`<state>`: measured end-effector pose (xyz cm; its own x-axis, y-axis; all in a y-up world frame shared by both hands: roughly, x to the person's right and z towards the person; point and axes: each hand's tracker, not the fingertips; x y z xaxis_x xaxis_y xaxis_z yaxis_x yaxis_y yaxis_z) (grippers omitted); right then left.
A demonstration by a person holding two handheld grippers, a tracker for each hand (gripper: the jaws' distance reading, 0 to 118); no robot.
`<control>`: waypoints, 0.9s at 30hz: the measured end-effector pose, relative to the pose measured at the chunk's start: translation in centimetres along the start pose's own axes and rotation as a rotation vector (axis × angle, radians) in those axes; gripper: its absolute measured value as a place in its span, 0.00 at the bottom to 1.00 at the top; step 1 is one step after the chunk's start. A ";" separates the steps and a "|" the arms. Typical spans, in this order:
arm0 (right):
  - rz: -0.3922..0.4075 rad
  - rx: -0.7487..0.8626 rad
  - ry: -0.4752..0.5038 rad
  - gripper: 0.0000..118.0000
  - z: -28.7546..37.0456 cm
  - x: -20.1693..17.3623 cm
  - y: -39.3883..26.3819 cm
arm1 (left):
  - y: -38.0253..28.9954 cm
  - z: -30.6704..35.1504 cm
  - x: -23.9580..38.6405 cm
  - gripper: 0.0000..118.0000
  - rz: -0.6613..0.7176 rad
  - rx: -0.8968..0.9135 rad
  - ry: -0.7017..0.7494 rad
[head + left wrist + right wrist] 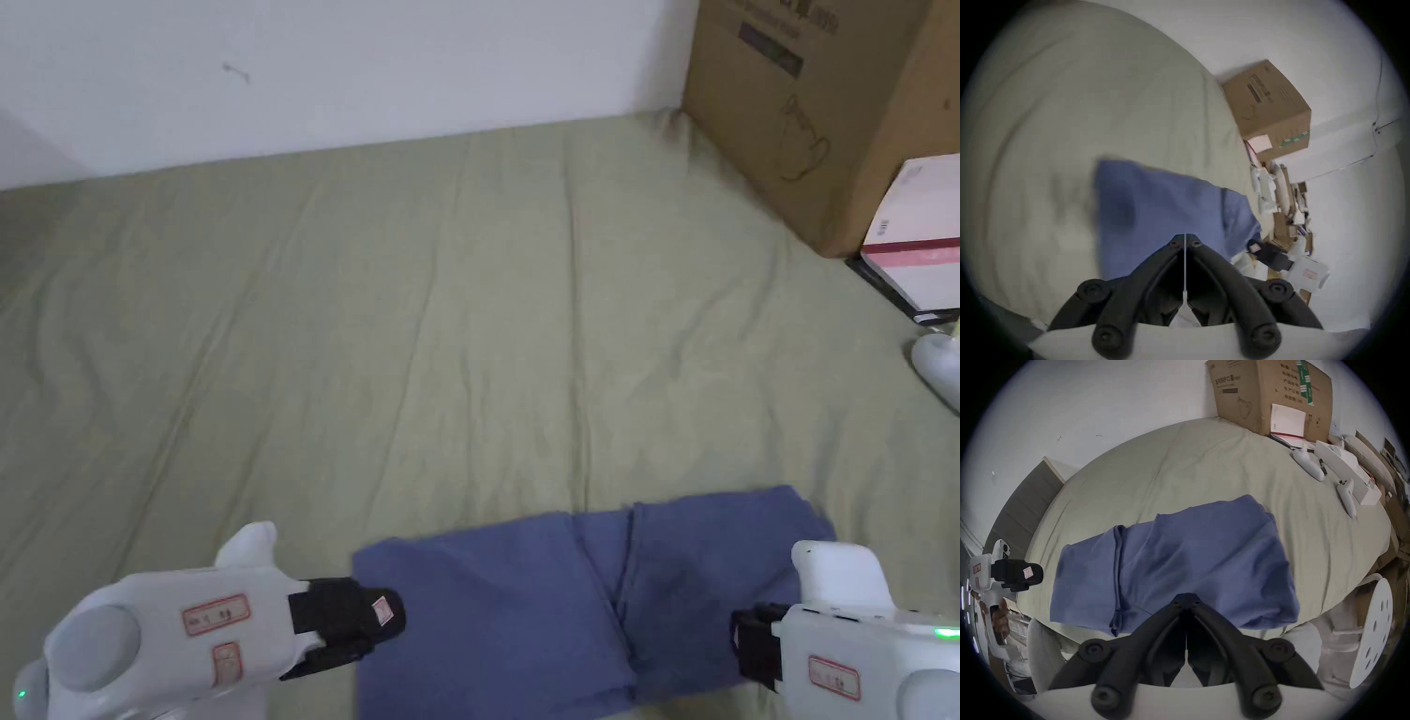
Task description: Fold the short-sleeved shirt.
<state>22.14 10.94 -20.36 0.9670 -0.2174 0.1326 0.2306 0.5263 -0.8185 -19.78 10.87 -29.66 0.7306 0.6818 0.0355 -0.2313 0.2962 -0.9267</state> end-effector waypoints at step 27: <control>0.111 -0.143 0.061 0.00 -2.5 -7.8 1.7 | 0.7 -5.9 -6.9 0.06 0.157 -0.162 -0.269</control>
<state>14.72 11.47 -24.24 0.9764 -0.2159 0.0070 0.1011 0.4283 -0.8979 -21.22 2.39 -32.82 0.4940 0.8688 -0.0344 -0.2064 0.0787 -0.9753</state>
